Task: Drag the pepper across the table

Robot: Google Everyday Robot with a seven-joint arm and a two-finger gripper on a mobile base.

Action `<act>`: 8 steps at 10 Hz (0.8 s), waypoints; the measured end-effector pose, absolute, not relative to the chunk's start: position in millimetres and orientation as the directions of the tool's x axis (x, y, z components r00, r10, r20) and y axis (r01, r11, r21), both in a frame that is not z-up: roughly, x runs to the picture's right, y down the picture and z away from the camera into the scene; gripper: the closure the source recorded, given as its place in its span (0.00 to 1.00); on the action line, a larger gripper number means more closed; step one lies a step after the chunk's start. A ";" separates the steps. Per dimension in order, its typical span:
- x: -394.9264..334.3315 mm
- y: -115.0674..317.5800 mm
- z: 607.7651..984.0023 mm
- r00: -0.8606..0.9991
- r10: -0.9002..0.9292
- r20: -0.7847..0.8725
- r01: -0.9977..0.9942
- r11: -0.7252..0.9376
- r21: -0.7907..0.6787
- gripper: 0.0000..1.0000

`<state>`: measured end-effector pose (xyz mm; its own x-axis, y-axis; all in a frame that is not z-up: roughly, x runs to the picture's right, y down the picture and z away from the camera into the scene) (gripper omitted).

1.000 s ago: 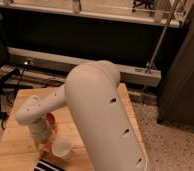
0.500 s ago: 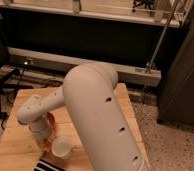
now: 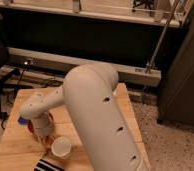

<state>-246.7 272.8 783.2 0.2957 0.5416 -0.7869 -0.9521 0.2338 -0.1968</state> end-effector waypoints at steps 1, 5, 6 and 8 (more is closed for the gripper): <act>-242.7 268.7 789.6 0.295 0.542 -0.787 -0.952 0.232 -0.198 0.70; -220.9 248.6 814.3 0.278 0.561 -0.780 -0.958 0.220 -0.183 0.70; -215.5 243.8 818.3 0.271 0.567 -0.778 -0.960 0.215 -0.178 0.70; -205.3 234.9 824.6 0.255 0.580 -0.774 -0.965 0.199 -0.169 0.70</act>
<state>-205.3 234.9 824.6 0.2546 0.5803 -0.7735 -0.9654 0.1987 -0.1687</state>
